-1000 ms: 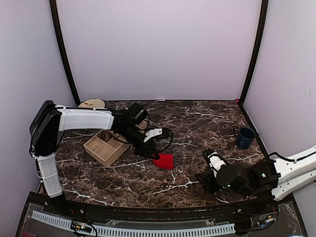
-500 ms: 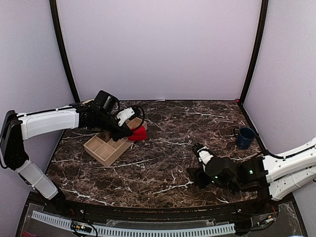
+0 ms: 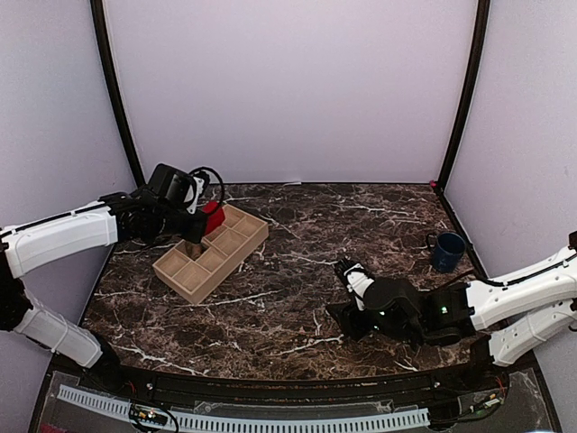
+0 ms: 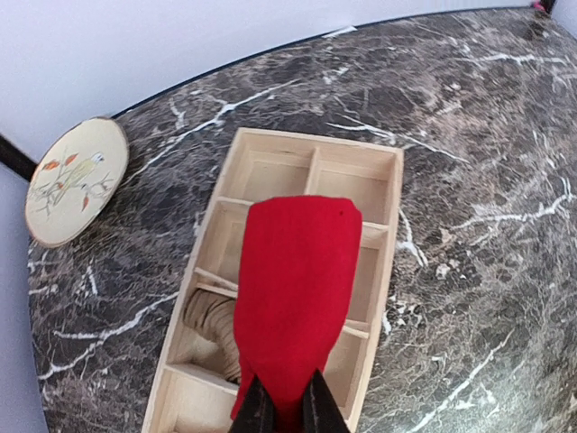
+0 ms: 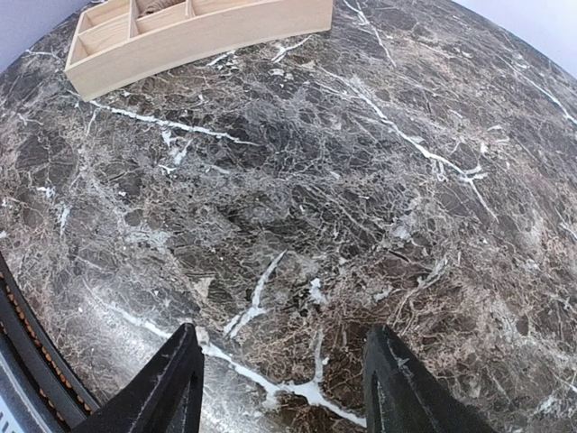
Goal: Roll the socks
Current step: Place the sock in the storage box.
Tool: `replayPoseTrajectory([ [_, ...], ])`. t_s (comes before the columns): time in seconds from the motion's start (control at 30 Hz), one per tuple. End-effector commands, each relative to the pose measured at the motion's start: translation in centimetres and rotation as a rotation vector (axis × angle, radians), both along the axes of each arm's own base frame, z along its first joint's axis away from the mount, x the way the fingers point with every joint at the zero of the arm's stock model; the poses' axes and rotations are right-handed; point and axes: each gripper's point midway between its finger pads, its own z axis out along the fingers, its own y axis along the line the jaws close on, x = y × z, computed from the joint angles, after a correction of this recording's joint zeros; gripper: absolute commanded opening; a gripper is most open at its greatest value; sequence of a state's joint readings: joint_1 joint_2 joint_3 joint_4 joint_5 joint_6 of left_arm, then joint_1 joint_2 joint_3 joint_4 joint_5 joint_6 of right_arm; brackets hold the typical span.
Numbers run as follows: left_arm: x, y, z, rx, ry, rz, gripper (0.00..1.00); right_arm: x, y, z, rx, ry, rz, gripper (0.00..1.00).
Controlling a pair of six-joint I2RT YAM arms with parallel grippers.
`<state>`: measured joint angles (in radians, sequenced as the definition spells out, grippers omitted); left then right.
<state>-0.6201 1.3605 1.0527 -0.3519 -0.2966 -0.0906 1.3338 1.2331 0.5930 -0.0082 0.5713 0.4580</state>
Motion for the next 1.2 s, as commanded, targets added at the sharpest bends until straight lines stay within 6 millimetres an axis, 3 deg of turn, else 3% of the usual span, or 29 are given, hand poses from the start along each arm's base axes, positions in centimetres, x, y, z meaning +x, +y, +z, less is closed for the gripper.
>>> replayPoseTrajectory([
  [0.0, -1.4, 4.3, 0.6, -0.080, -0.013, 0.291, 0.00, 0.4, 1.2, 1.5, 0.046, -0.019, 0.029, 0.57],
  [0.13, -3.8, 5.7, -0.3, -0.081, -0.003, 0.422, 0.00, 0.3, 1.2, 1.4, 0.048, -0.017, 0.047, 0.57],
  [0.37, -7.8, 5.7, -2.4, -0.114, 0.047, 0.587, 0.00, -0.1, 1.5, 1.1, 0.049, -0.015, 0.086, 0.57],
  [0.57, -10.6, 7.1, -4.1, -0.108, 0.085, 0.748, 0.00, -0.4, 1.8, 1.2, 0.052, -0.019, 0.117, 0.57],
  [0.73, -11.4, 7.2, -5.2, -0.104, 0.102, 0.773, 0.00, -0.6, 1.7, 1.0, 0.048, -0.015, 0.132, 0.57],
  [1.17, -11.2, 6.6, -6.6, -0.018, 0.095, 0.787, 0.00, -0.6, 1.9, 1.0, 0.051, -0.009, 0.132, 0.57],
])
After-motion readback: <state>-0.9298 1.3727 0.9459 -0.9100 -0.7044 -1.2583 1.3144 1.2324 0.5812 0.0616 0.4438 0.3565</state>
